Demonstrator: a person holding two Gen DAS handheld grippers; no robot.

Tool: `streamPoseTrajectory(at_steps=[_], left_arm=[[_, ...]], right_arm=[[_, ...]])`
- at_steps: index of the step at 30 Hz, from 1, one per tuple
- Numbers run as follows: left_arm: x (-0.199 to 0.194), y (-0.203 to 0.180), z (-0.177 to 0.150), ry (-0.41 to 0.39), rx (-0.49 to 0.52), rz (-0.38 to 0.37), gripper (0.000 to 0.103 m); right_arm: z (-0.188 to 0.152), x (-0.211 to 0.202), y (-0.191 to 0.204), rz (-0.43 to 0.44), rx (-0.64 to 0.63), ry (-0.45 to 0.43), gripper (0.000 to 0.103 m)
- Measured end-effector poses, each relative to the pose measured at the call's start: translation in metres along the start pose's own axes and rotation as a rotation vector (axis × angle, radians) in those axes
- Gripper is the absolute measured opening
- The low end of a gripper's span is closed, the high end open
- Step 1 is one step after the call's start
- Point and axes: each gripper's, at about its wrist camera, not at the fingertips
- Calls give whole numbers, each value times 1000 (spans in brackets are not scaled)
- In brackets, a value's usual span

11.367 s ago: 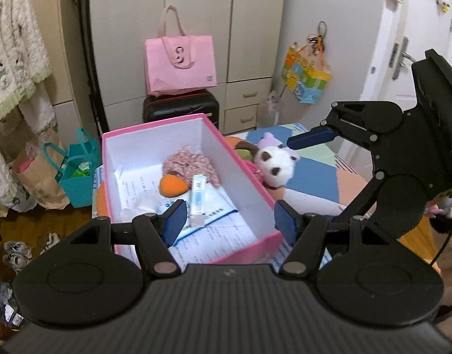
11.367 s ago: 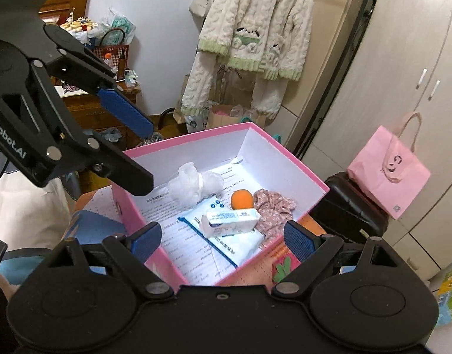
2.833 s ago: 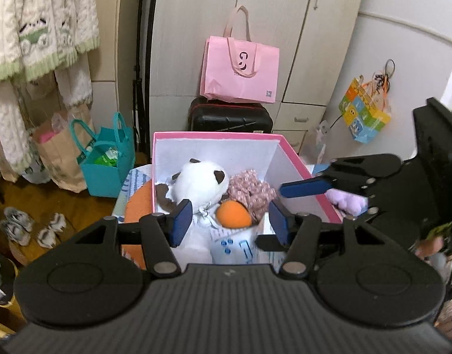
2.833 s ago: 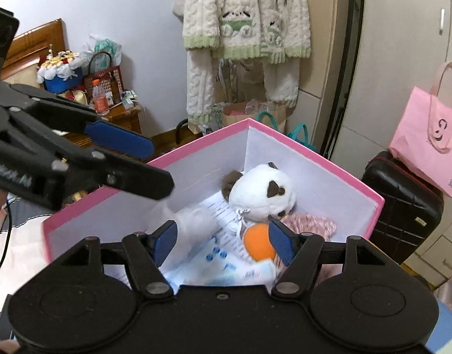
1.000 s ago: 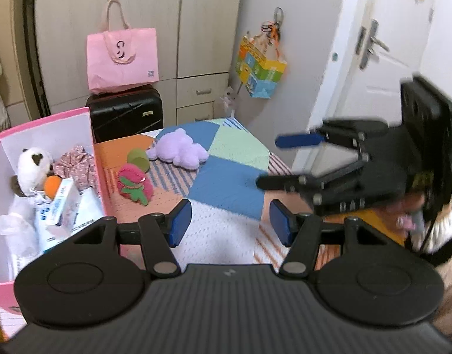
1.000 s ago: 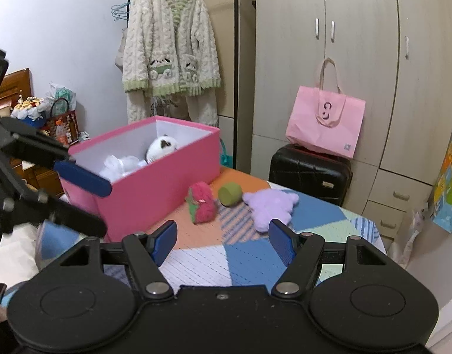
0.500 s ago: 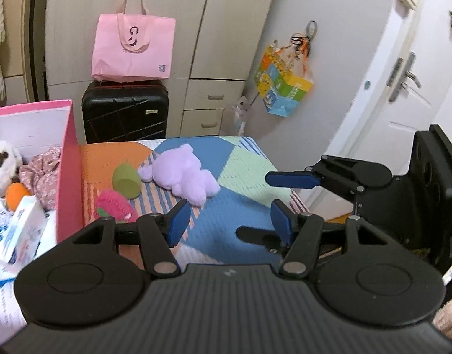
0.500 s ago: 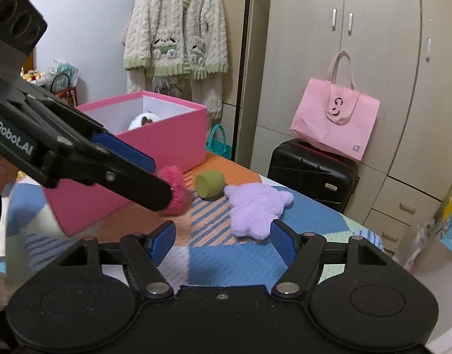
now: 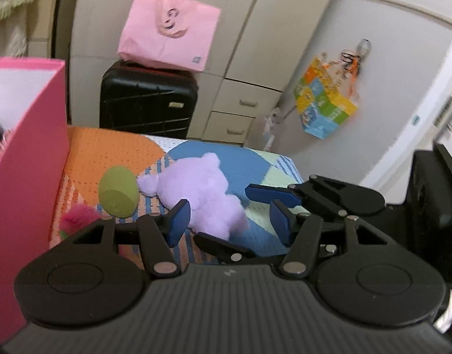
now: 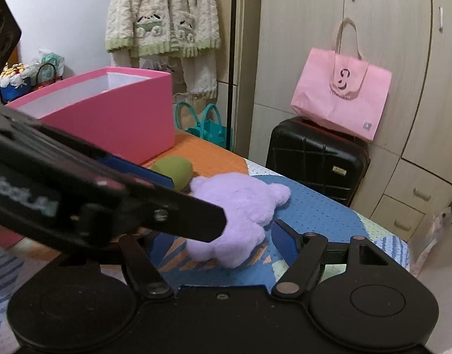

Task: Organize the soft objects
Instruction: 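Close the left tool on the lavender teddy bear's body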

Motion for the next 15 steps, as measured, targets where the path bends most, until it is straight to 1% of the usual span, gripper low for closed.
streamPoseTrajectory(at_steps=[2, 6, 8, 10, 13, 15], left_arm=[[10, 5, 3, 13, -42, 10, 58], [21, 8, 2, 19, -67, 56, 58], [26, 10, 1, 27, -78, 73, 58], [31, 12, 0, 44, -89, 72, 58], [37, 12, -2, 49, -90, 78, 58], [40, 11, -3, 53, -93, 75, 58]], right_arm=[[2, 7, -4, 5, 9, 5, 77], [3, 20, -9, 22, 37, 19, 77], [3, 27, -13, 32, 52, 40, 77], [1, 30, -11, 49, 55, 64, 73], [-1, 28, -7, 18, 51, 55, 63], [-2, 26, -8, 18, 79, 52, 62]])
Point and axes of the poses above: each gripper's, at about its wrist camera, not at the fingertips, and x roughly the way its jaws point, y to its left, z to its top, and after that the axes turned 6 degrees about y, right-handed
